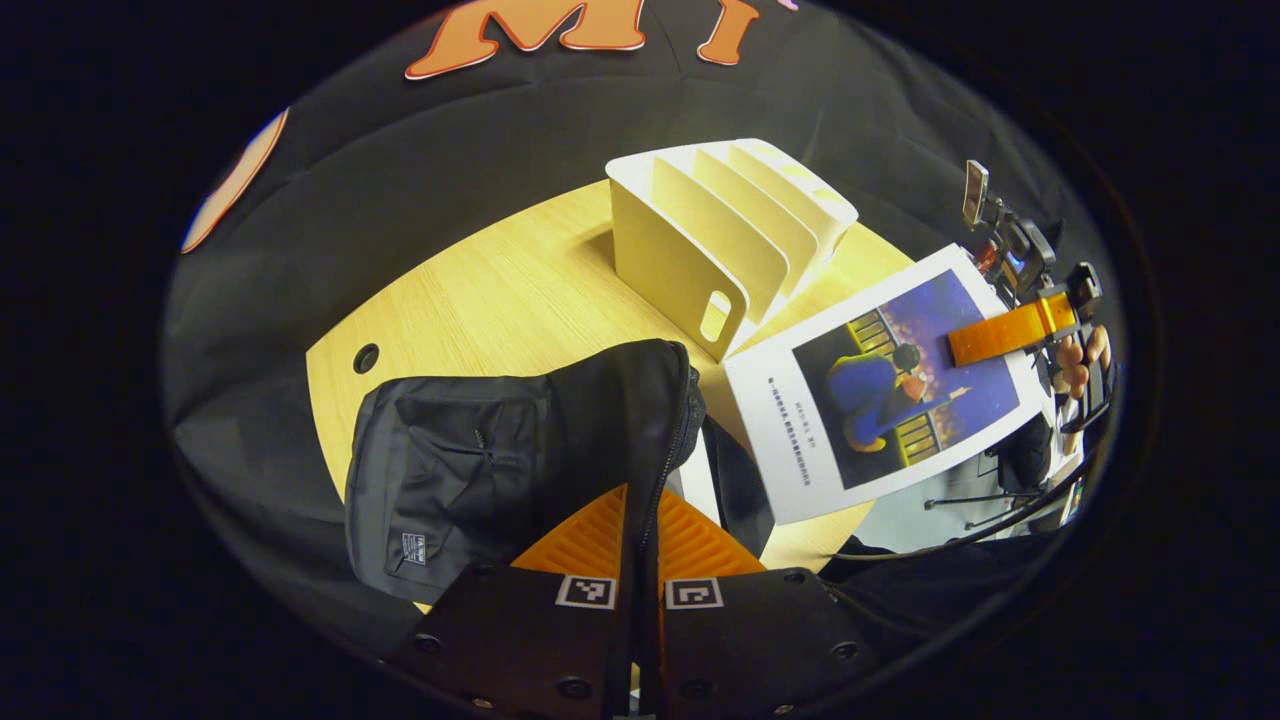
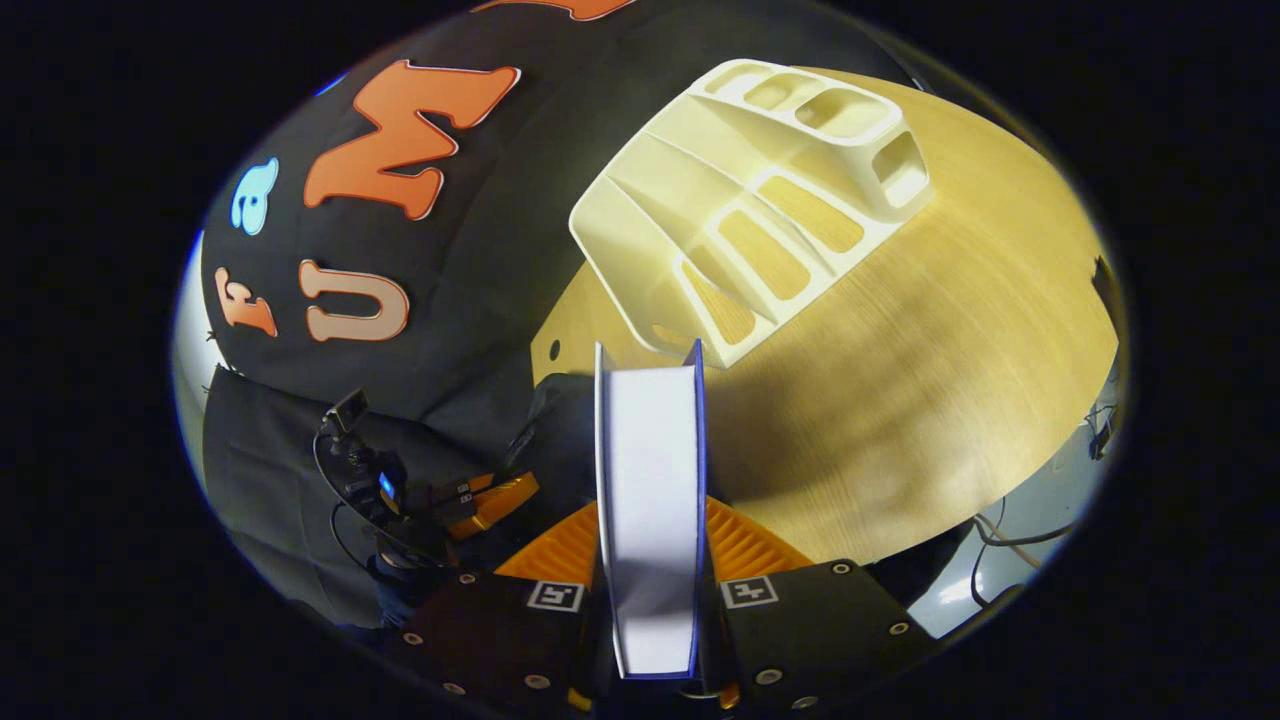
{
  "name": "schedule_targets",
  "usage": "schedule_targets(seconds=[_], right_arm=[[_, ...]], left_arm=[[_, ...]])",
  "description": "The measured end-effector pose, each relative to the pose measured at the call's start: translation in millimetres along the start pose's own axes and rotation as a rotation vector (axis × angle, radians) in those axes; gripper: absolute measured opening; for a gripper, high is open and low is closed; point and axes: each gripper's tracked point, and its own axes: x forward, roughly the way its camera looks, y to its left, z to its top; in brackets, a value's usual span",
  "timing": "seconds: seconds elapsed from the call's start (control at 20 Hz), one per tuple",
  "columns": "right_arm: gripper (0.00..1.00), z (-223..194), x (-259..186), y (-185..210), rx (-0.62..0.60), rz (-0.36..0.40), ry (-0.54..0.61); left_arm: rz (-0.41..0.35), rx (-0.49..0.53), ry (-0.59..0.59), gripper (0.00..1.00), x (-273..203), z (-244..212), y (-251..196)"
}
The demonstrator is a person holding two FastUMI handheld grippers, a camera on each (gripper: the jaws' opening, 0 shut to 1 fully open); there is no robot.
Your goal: Open the schoolbag, grab two books from the bookshelf and put them into the schoolbag.
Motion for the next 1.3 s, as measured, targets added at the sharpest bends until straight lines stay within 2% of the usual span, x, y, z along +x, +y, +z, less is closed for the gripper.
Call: schedule_targets(seconds=[0.1,0.25,0.4,0.9,1.3], right_arm=[[0.35,-4.6,12.8,10.2,0.025,0.057,0.003],[0.35,-16.6,39.9,6.5,0.058,0.074,0.020],[0.35,-26.3,64.4,11.5,0.095,0.122,0.038],[0.35,-41.9,135.4,32.0,0.026,0.174,-0.026],[0.35,-57.5,182.3,52.4,0.038,0.216,-0.034]], left_arm=[[0.004,-0.001,0.002,0.04,0.1,1.0,-0.1],[0.013,-0.001,0.003,0.04,-1.2,1.2,0.9],[0.014,-0.013,0.005,0.04,-1.8,2.0,0.9],[0.020,-0.026,-0.018,0.04,-2.8,9.3,-8.2],[-0.005,-0.022,-0.033,0.04,-4.6,16.5,-21.8]])
